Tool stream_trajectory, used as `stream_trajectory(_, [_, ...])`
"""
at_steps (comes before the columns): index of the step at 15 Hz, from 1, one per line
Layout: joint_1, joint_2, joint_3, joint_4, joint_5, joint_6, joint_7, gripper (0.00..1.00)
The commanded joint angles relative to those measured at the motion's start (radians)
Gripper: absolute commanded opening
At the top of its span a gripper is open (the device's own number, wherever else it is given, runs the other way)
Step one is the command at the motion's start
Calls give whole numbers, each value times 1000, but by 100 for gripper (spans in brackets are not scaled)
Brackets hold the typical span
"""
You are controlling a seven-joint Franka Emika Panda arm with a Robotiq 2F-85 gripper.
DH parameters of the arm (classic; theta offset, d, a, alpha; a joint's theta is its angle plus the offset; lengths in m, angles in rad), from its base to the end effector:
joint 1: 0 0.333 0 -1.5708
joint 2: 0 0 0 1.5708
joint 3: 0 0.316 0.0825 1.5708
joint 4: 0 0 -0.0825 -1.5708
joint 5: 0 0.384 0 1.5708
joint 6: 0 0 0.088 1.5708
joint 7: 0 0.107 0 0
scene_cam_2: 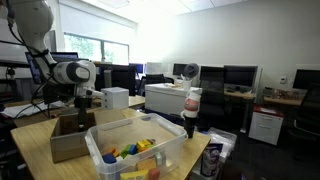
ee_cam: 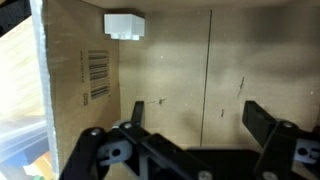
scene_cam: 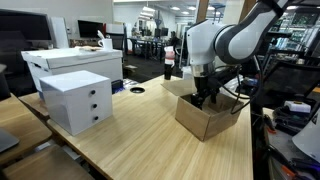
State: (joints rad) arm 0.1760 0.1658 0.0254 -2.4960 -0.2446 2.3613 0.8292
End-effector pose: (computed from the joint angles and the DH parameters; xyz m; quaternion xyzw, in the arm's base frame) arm 0.4284 0.0847 0.2004 0.9640 -0.2092 -0.0947 0.1338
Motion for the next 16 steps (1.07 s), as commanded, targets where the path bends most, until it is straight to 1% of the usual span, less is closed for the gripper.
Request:
stream_trajectory(1, [-6, -57, 12, -64, -2, 25, -12, 100])
stream_trajectory(6, [-18, -101, 9, -123, 2, 70, 14, 100])
stream_trajectory(11, [-39, -142, 4, -203, 20, 151, 15, 100])
stream_trajectory(16, [-68, -164, 1, -244, 60, 159, 12, 100])
